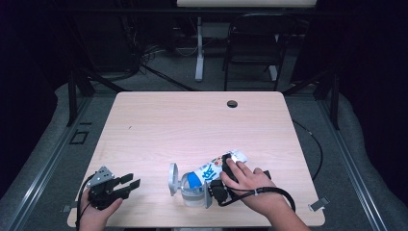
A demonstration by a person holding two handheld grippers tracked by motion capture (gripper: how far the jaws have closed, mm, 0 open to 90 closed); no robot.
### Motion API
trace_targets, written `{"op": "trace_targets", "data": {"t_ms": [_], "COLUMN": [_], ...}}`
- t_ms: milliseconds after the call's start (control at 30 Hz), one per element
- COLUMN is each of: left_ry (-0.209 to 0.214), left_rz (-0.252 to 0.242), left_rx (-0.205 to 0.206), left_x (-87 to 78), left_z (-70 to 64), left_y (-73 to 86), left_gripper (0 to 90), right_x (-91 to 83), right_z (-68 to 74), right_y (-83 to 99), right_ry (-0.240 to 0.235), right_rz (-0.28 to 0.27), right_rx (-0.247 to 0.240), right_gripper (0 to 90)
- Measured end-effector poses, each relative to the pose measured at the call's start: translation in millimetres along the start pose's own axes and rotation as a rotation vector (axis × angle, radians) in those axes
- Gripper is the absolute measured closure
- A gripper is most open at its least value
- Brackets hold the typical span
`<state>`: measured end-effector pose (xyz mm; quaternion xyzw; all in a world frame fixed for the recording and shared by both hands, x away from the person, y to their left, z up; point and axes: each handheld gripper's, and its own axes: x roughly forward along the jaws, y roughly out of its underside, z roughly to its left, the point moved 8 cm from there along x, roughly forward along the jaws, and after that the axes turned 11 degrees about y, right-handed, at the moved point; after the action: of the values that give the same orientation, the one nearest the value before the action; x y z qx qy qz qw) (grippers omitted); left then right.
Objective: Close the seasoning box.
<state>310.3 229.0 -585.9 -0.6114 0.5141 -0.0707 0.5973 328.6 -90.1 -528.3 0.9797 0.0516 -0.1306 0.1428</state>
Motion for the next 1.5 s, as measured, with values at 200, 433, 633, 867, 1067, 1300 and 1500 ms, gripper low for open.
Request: {"op": "trace_targets", "data": {"t_ms": [200,433,633,867,1067,1300,1500], "left_ry": [0.001,-0.001,-0.001,-0.001,-0.001,0.0,-0.004], "left_rz": [0.001,-0.002,-0.002,-0.003,-0.002,-0.003,0.0], "left_rx": [0.0,-0.002,-0.002,-0.001,-0.001,-0.001,-0.002], "left_x": [-0.1,-0.2,-0.4,-0.5,-0.6,-0.9,-1.2], "left_z": [-0.2,0.1,0.2,0.1,0.1,0.1,0.5], "left_y": [0.0,-0.2,-0.3,-0.4,-0.4,-0.5,-0.4], "left_gripper": [58.3,58.3,58.3,58.3,58.2,58.3,58.3], "right_x": [0.1,-0.1,0.3,0.4,0.2,0.2,0.3], "right_z": [0.1,-0.4,-0.2,-0.1,-0.3,-0.5,-0.2], "right_y": [-0.1,0.2,-0.4,-0.7,-0.7,-0.8,-0.7], "right_ry": [0.001,0.003,0.006,0.008,0.012,0.011,0.01], "right_rz": [-0.001,0.006,-0.002,-0.004,-0.005,-0.007,-0.007], "right_rx": [0.0,-0.009,-0.007,-0.007,-0.01,-0.011,-0.011], "right_gripper": [51.8,51.9,51.9,51.9,52.0,52.0,52.1]}}
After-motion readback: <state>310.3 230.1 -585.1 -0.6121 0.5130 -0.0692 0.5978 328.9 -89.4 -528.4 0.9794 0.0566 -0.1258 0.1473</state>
